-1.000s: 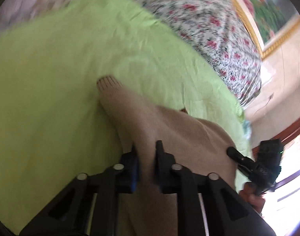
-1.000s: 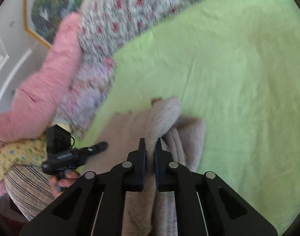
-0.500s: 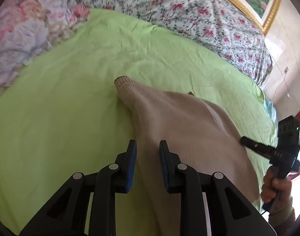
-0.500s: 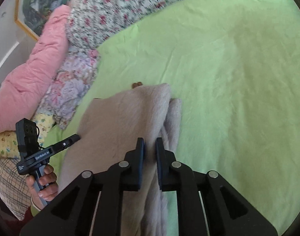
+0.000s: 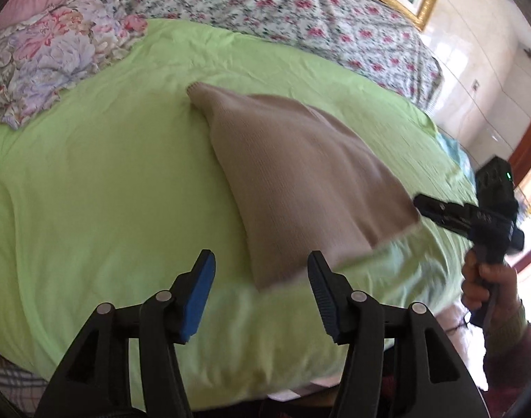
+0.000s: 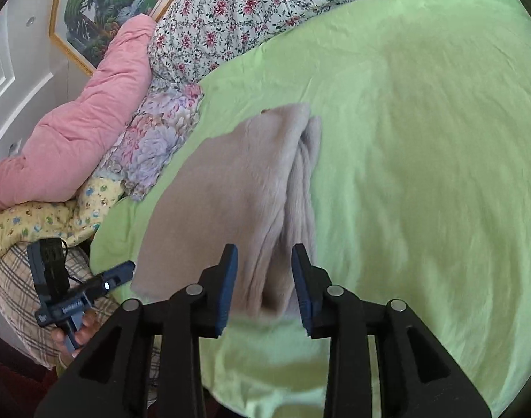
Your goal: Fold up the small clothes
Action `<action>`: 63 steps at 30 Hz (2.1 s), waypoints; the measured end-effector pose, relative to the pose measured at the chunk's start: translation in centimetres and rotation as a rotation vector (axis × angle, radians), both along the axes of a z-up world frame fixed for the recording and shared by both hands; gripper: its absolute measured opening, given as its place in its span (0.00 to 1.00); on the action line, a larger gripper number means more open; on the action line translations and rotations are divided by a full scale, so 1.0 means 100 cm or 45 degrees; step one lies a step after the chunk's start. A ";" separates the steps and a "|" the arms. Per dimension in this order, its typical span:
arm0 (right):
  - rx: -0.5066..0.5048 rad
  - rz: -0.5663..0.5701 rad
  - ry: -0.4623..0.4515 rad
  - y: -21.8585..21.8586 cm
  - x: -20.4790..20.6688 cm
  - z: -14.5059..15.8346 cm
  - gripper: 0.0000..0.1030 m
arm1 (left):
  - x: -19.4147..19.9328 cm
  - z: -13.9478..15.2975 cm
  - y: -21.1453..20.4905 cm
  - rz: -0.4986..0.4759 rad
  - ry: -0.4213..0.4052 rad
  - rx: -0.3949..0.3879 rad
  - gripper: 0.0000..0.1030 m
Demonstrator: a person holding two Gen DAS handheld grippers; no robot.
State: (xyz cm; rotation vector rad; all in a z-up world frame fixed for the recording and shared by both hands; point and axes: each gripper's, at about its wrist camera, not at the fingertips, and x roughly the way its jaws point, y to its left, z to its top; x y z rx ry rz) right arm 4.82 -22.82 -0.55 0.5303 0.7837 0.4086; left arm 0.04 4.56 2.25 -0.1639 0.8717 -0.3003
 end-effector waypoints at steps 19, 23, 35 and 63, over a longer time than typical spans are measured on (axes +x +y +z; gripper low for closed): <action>-0.338 0.018 -0.038 0.024 -0.008 0.000 0.06 | 0.009 -0.048 -0.015 0.251 0.121 0.111 0.08; -0.410 0.026 0.051 0.027 -0.005 -0.031 0.06 | 0.005 -0.051 -0.014 0.258 0.120 0.089 0.08; -0.353 0.022 0.070 0.020 -0.005 -0.030 0.06 | -0.016 -0.025 0.016 0.129 0.102 0.032 0.13; -0.278 0.033 0.031 0.031 0.075 -0.025 0.01 | 0.119 -0.016 -0.014 -0.035 0.005 -0.146 0.08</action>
